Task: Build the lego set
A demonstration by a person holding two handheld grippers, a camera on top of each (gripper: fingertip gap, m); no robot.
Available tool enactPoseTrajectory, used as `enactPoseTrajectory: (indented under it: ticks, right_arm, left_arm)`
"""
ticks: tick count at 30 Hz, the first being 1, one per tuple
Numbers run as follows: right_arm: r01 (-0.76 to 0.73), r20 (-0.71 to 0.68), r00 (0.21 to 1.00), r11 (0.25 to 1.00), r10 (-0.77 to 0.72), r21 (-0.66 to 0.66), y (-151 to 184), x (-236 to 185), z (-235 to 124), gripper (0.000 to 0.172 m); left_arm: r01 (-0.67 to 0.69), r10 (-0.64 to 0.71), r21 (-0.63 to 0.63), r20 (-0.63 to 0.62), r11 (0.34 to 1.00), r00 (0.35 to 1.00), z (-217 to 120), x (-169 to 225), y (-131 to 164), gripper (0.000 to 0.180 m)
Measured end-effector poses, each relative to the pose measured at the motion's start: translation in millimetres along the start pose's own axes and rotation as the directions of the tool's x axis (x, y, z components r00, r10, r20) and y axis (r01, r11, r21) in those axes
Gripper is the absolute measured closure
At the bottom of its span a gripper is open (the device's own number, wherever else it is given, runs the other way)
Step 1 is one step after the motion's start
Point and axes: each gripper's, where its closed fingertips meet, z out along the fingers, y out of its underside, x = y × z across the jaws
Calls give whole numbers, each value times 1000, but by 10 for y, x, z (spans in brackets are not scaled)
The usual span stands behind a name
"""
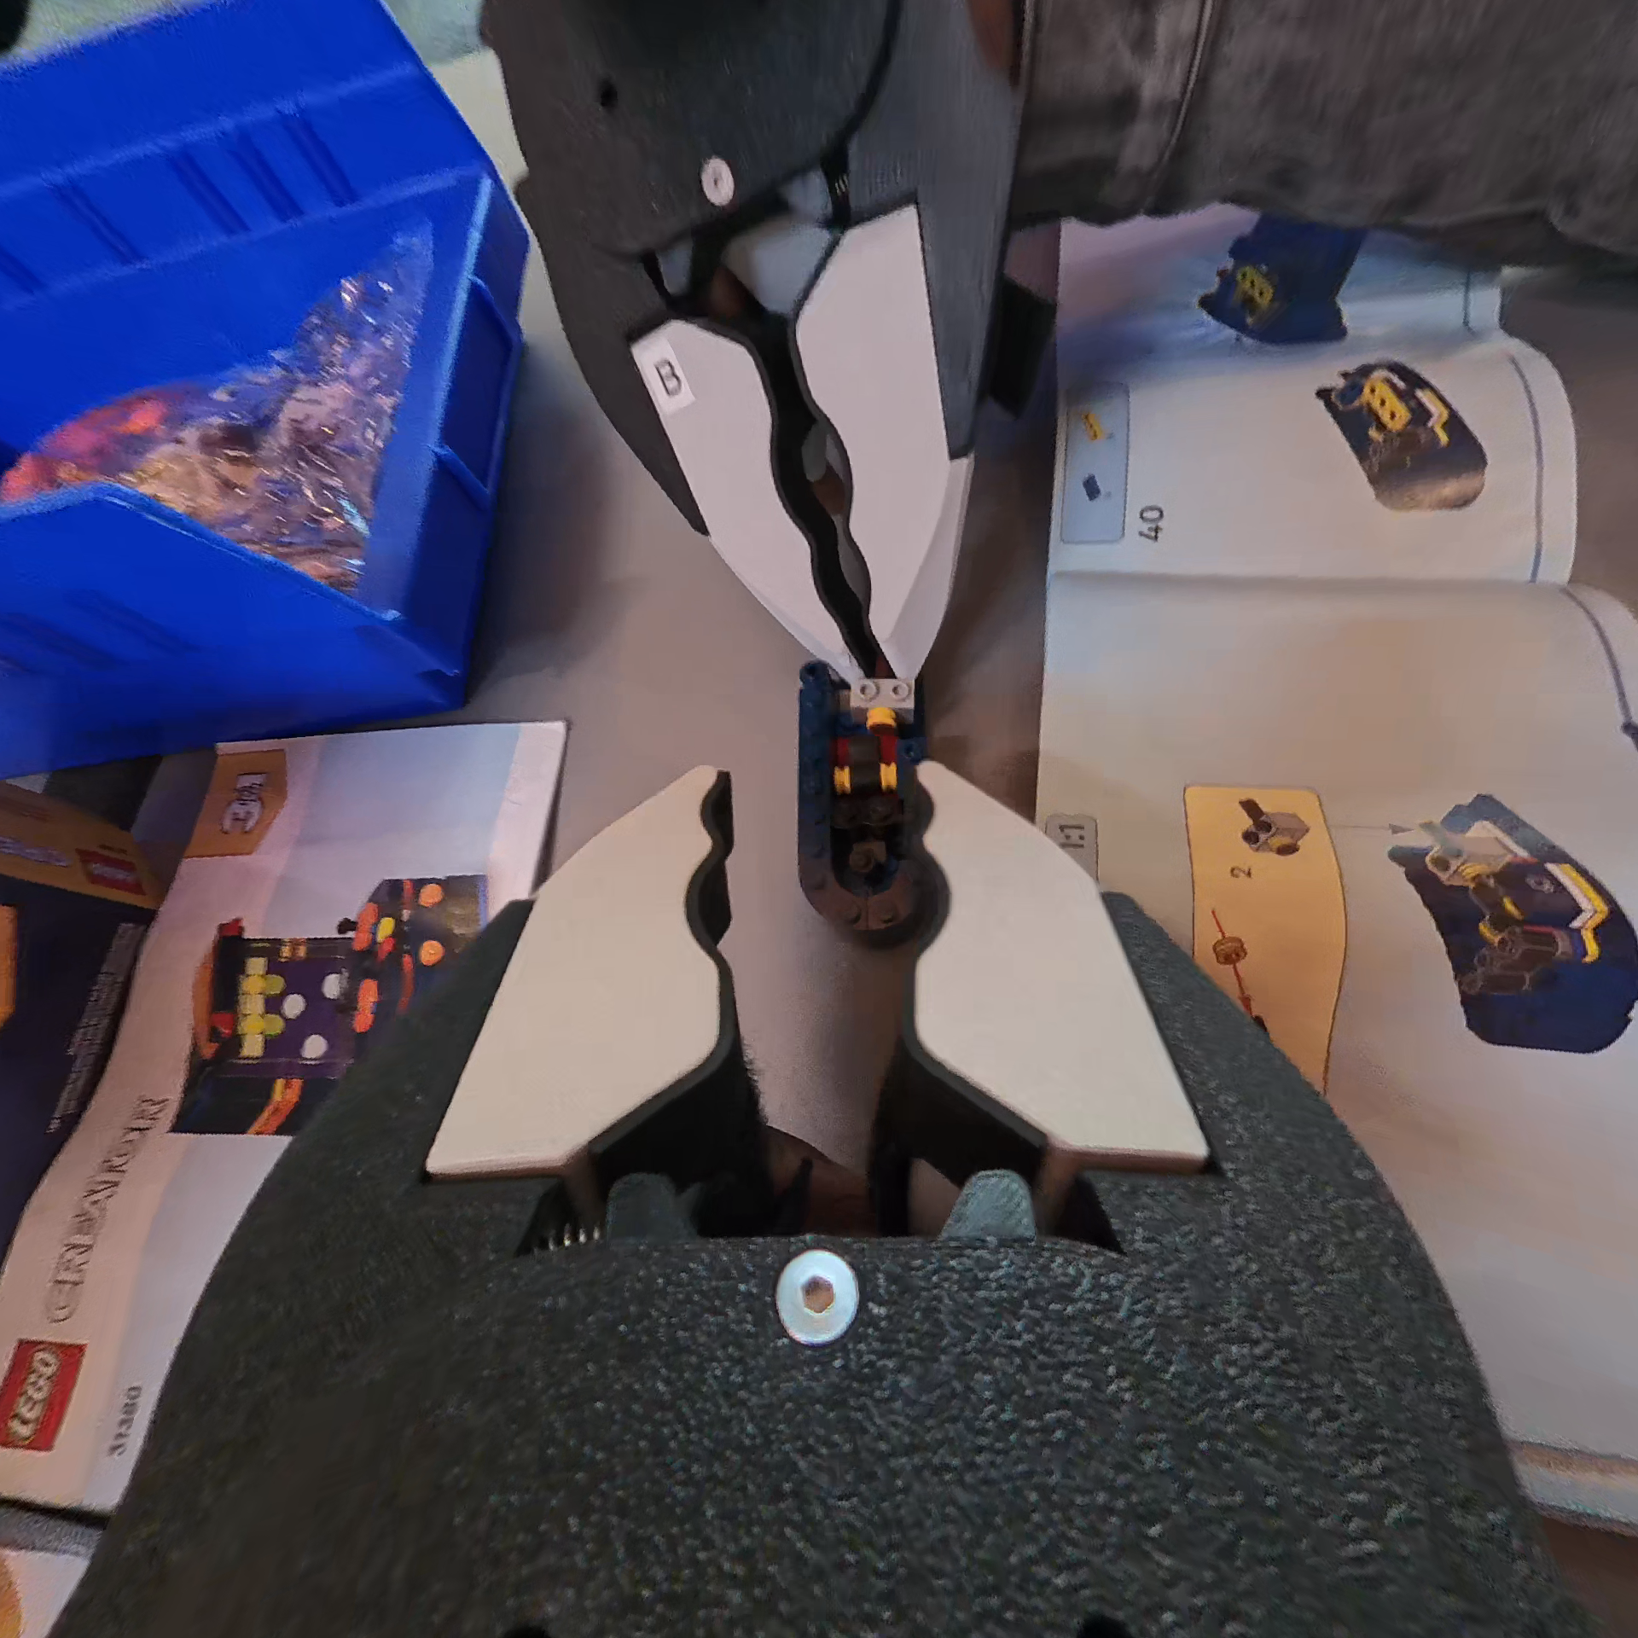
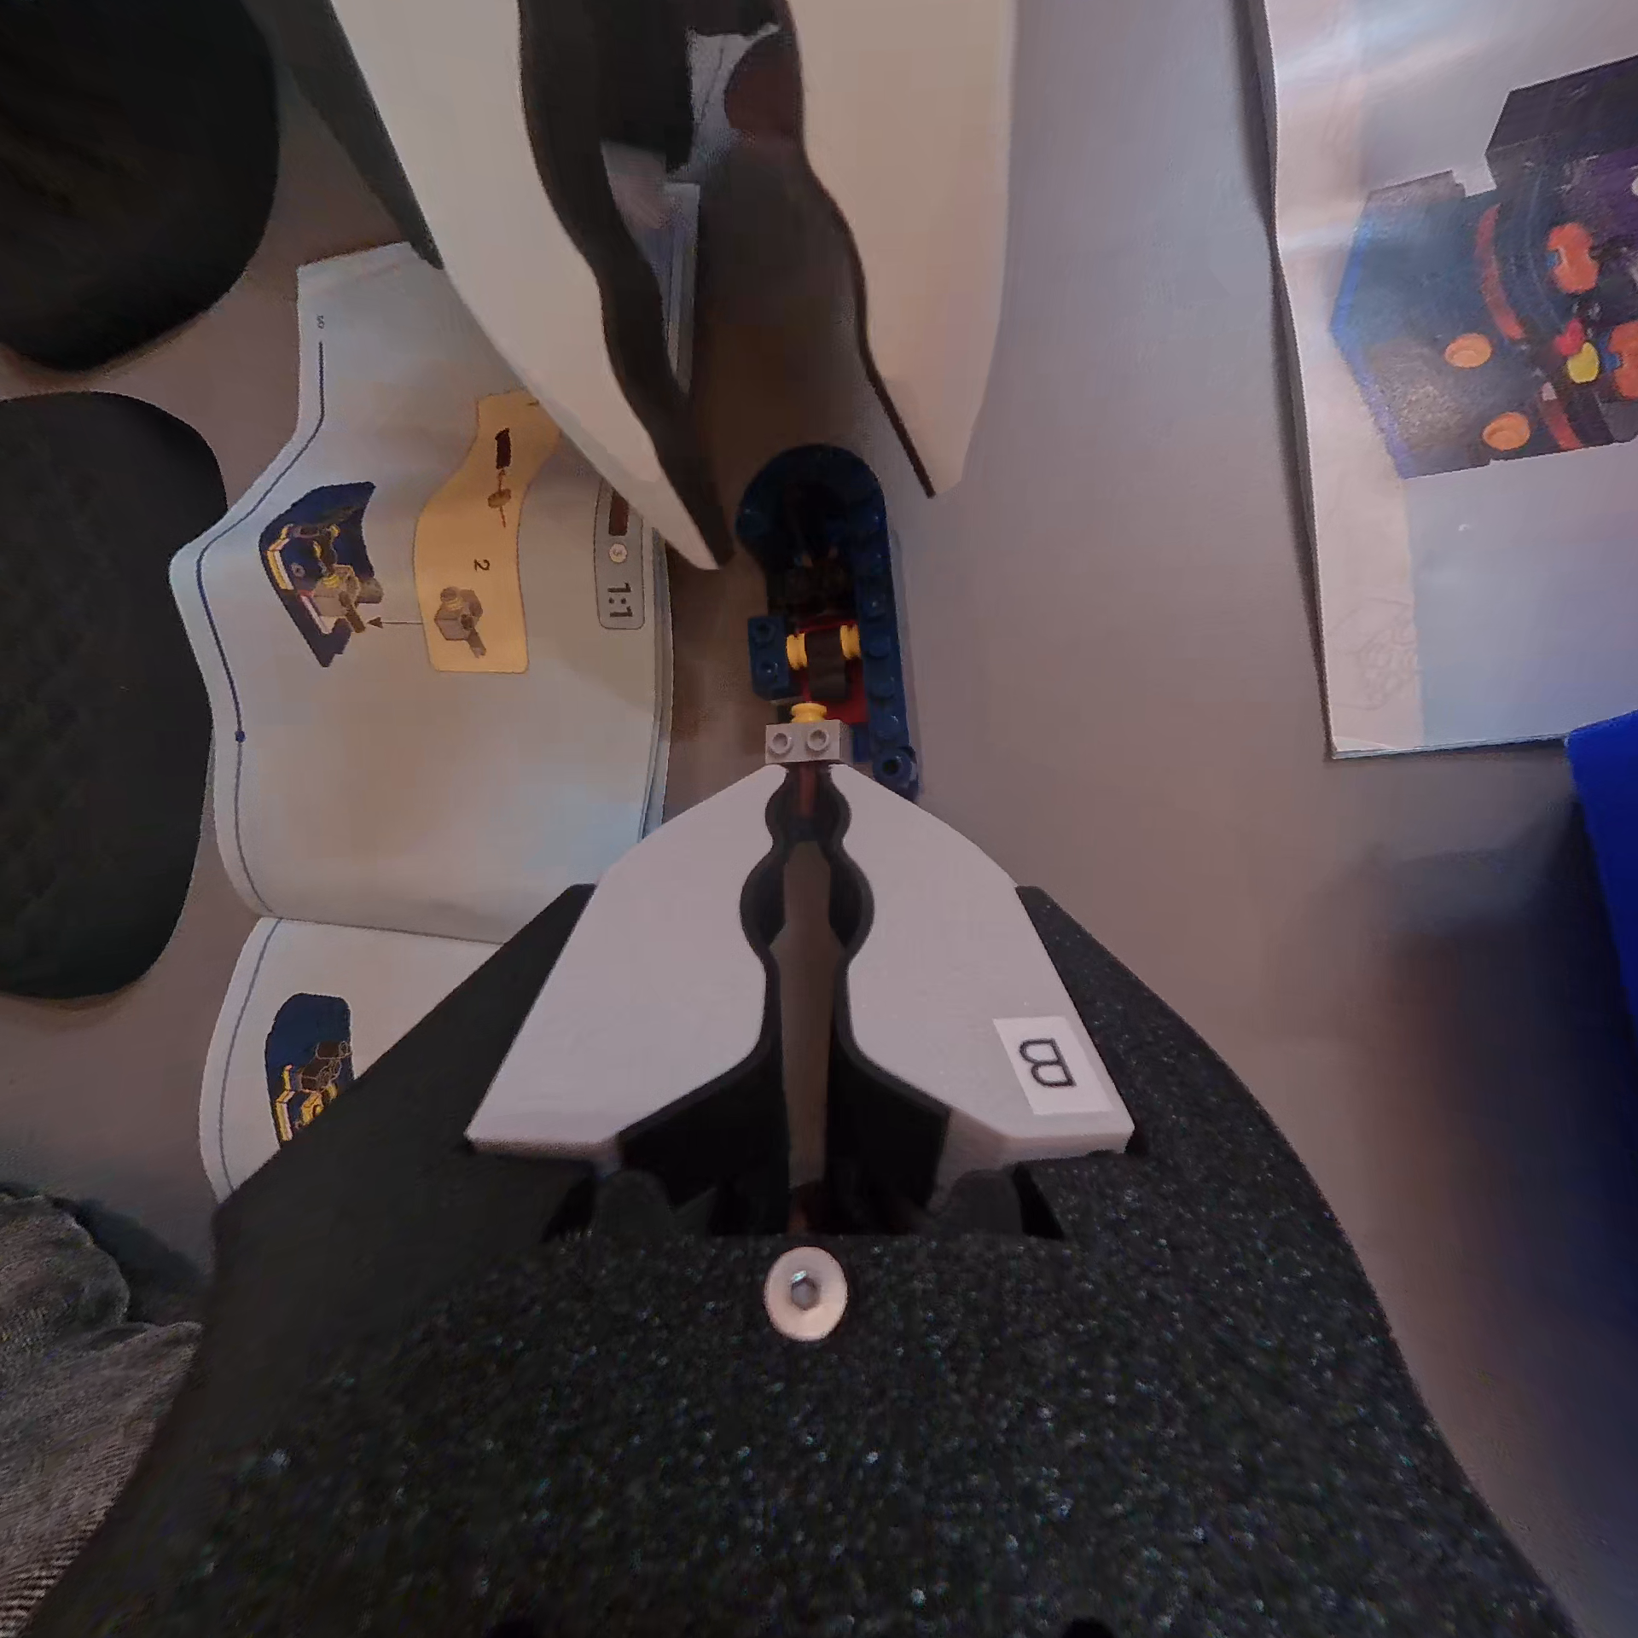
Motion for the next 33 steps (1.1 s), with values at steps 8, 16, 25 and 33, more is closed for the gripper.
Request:
enactPoseTrajectory:
  ticks: [8, 16, 25, 33]
  right_arm:
    - [5, -17, 1000, 1000, -5, -14, -1, 14, 5, 168]
    - [9, -24, 1000, 1000, -9, -26, -10, 3, 3, 167]
    - [-9, -35, 999, 999, 8, -32, -14, 16, 2, 167]
    - [-46, -83, 996, 993, 37, -104, 3, 24, -7, 167]
  left_arm:
    - [-145, 154, -108, 83, 983, 985, 177, 54, -51, 153]
    - [-106, 118, -193, 56, 976, 991, 339, 53, -25, 139]
    - [-45, 51, -237, 19, 971, 999, 417, 73, 80, 152]
    - [-56, 58, -211, 6, 976, 998, 425, 89, 74, 153]
